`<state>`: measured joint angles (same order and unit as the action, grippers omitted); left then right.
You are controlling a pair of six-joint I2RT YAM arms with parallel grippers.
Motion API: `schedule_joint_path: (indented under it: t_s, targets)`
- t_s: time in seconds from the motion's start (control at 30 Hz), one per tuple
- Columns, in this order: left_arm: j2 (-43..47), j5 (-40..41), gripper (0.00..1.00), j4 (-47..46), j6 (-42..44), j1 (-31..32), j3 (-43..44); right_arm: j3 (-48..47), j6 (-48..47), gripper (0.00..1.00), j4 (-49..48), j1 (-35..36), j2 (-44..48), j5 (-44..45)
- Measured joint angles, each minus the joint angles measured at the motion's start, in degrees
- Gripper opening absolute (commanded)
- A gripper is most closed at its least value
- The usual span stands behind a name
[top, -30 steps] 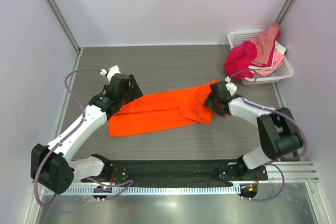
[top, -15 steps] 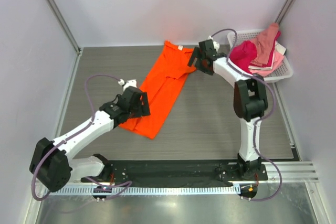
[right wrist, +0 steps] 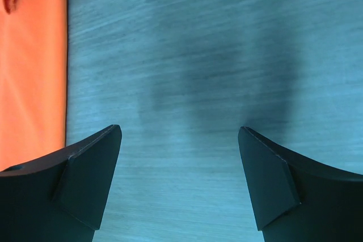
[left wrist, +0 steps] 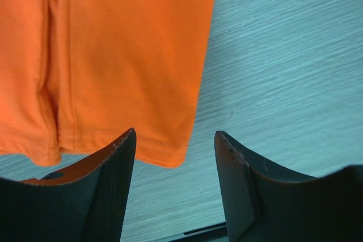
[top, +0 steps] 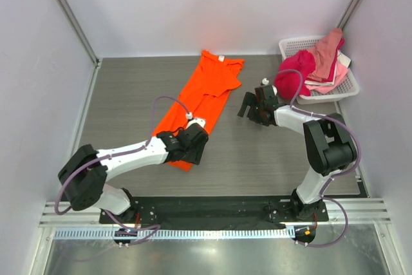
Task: Fold and stack the t-shirts
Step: Fold the tshirt
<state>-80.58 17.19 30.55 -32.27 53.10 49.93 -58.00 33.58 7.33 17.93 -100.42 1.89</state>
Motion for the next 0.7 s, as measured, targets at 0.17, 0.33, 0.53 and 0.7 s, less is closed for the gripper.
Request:
schedule_joint_path:
  t_s: [0.17, 0.33, 0.53, 0.7]
  targets:
    - [-6.12, -1.36, 0.59, 0.61, -0.02, 0.13, 0.94, 4.55, -0.02, 0.90, -4.42, 0.00, 4.72, -0.04]
    - [-11.61, -2.14, 0.28, 1.57, -0.70, 0.15, 2.08, 6.56, -0.02, 0.90, -9.92, 0.00, 7.37, 0.13]
    - [-14.21, -2.23, 0.00, 2.64, -3.23, 1.77, 5.14, 8.00, 0.00, 0.90, -11.15, 0.00, 7.65, 0.35]
    - [-19.67, -3.43, 0.10, 2.67, -6.32, 9.70, 12.46, 8.85, 0.39, 0.92, -5.07, 0.00, 13.16, 4.72]
